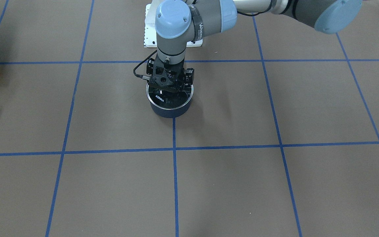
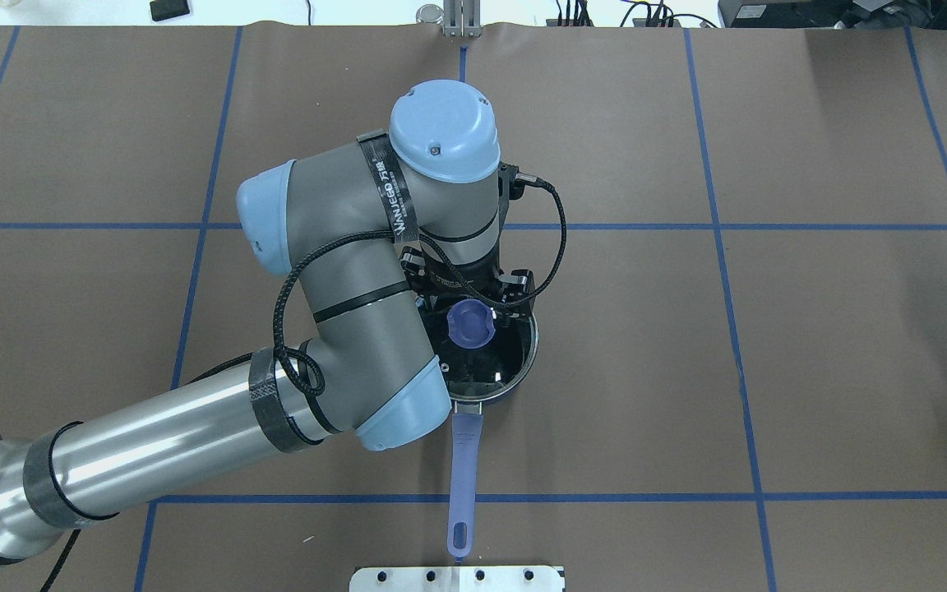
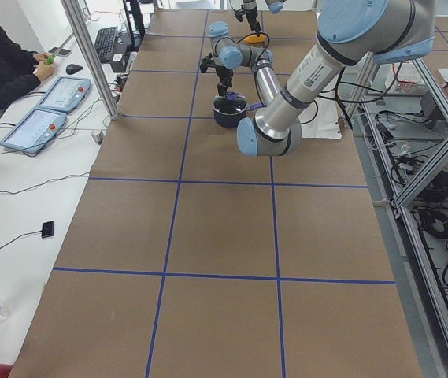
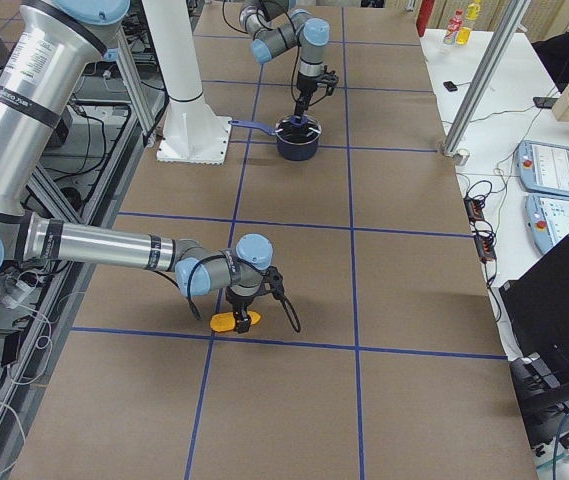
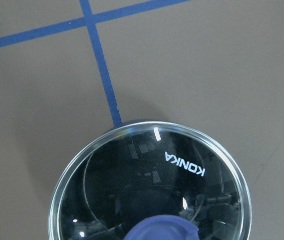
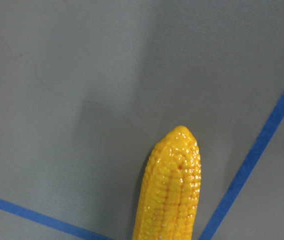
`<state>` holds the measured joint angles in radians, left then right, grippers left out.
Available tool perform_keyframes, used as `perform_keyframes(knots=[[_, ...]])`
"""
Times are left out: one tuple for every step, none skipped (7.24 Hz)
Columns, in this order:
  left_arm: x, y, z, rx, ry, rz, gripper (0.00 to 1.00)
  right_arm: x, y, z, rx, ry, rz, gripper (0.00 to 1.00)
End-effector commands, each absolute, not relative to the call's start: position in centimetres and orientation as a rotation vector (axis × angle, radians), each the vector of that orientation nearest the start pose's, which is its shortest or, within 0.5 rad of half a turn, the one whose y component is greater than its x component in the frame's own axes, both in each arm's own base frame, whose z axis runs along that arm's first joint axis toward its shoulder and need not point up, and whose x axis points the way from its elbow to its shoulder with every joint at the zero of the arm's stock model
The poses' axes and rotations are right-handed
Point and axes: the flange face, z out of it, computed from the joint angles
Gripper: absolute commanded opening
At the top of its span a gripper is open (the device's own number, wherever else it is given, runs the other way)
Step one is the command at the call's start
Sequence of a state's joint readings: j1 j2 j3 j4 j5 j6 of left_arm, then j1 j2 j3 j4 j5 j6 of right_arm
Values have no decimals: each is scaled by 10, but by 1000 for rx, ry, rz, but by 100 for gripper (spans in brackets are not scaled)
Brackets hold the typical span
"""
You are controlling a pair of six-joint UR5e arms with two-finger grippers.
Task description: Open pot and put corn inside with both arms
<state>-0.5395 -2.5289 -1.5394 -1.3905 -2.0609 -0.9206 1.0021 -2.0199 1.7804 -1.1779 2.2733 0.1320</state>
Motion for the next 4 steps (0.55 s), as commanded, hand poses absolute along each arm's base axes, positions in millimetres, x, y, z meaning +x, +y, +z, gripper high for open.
perform_keyframes(knots=[[570,-443,91,22,868,287,98,-115,-296,703,-107,-693,-492,90],[571,-442,91,22,868,290,98,-117,-296,703,-110,-691,-497,83],[571,-442,91,26,867,291,98,-121,-295,703,-113,-689,-508,78],[571,-442,93,23,866,291,98,-125,-295,703,-117,-687,-516,79]])
